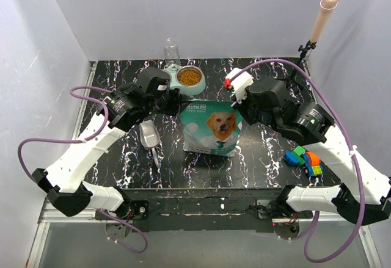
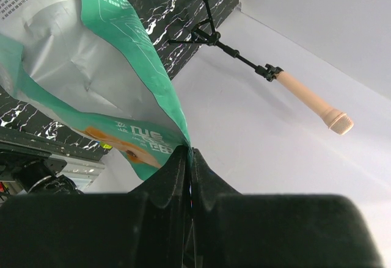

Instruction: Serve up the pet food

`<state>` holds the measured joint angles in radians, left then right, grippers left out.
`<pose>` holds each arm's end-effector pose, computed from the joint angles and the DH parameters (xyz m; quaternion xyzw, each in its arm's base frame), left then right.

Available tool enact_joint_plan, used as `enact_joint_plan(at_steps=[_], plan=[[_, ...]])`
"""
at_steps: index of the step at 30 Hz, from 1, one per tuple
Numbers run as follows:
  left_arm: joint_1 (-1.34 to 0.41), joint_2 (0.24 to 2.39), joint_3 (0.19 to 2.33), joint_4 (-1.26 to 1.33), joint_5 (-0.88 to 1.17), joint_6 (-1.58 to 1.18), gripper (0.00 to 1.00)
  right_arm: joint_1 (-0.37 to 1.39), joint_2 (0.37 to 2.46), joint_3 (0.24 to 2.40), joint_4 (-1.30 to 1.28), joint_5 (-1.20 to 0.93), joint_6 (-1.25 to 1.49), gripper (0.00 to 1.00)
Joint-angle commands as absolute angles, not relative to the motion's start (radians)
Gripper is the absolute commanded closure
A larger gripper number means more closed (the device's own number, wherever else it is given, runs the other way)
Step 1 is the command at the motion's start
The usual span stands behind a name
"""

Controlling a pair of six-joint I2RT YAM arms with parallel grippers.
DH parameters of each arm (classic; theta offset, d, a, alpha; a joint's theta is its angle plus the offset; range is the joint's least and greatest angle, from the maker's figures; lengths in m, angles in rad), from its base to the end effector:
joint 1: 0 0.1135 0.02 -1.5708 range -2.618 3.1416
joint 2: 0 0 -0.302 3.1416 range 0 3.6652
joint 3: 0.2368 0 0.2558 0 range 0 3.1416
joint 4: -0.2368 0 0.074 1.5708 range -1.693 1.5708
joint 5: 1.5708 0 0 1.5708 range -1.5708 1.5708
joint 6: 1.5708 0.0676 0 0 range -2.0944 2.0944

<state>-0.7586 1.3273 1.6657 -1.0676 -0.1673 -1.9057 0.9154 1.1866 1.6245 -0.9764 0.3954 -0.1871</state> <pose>0.2013 -0.1753 0.4520 -0.5222 0.7455 -0.3775 0.1703 0.1569 0.1614 0.4833 -0.3641 0.7772 0.0127 0.5130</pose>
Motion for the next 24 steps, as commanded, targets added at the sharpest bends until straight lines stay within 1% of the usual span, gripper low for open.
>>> enact_joint_plan(at_steps=[1,4,5,6,7,8,10,11,12,13,14,15,16,17,18,19,22,24], plan=[[-0.722,1.236,1.701,-1.097,-0.318,-1.91,1.0,0.854,1.068,1.623,-1.097,0.561,-0.216,0.99],[-0.723,1.235,1.7,-1.097,-0.319,-1.91,1.0,0.851,1.074,1.632,-1.118,0.581,-0.216,0.99],[-0.721,1.235,1.7,-1.094,-0.318,-1.91,1.0,0.851,1.068,1.623,-1.103,0.598,-0.209,0.83],[-0.721,1.236,1.7,-1.094,-0.316,-1.91,1.0,0.851,1.06,1.612,-1.094,0.588,-0.218,0.85],[-0.722,1.236,1.701,-1.092,-0.316,-1.91,1.0,0.851,1.058,1.618,-1.11,0.547,-0.221,0.98],[-0.723,1.236,1.7,-1.089,-0.316,-1.908,1.0,0.848,1.06,1.623,-1.123,0.529,-0.224,0.99],[-0.721,1.238,1.7,-1.091,-0.318,-1.908,1.0,0.848,1.068,1.629,-1.129,0.566,-0.209,0.99],[-0.721,1.238,1.7,-1.092,-0.319,-1.908,1.0,0.848,1.063,1.618,-1.115,0.59,-0.204,0.87],[-0.722,1.238,1.7,-1.092,-0.319,-1.908,1.0,0.848,1.054,1.609,-1.097,0.603,-0.206,0.71],[-0.721,1.236,1.698,-1.094,-0.319,-1.908,1.0,0.848,1.051,1.611,-1.106,0.58,-0.216,0.88],[-0.721,1.236,1.697,-1.092,-0.316,-1.91,1.0,0.848,1.054,1.62,-1.115,0.563,-0.224,0.98],[-0.722,1.233,1.695,-1.086,-0.316,-1.91,1.0,0.848,1.06,1.629,-1.123,0.577,-0.215,0.96],[-0.721,1.23,1.687,-1.082,-0.314,-1.908,1.0,0.848,1.063,1.637,-1.124,0.589,-0.201,0.8],[-0.722,1.226,1.68,-1.063,-0.313,-1.901,1.0,0.848,1.062,1.638,-1.115,0.588,-0.196,0.3],[-0.723,1.221,1.668,-1.043,-0.311,-1.895,1.0,0.848,1.057,1.64,-1.109,0.577,-0.196,0.23],[-0.721,1.215,1.654,-1.025,-0.311,-1.894,0.98,0.848,1.054,1.64,-1.108,0.546,-0.204,0.19],[-0.722,1.213,1.649,-1.019,-0.305,-1.893,0.84,0.85,1.052,1.634,-1.105,0.463,-0.216,0.16],[-0.722,1.213,1.646,-1.02,-0.305,-1.891,0.8,0.848,1.045,1.62,-1.082,0.417,-0.229,0.14]])
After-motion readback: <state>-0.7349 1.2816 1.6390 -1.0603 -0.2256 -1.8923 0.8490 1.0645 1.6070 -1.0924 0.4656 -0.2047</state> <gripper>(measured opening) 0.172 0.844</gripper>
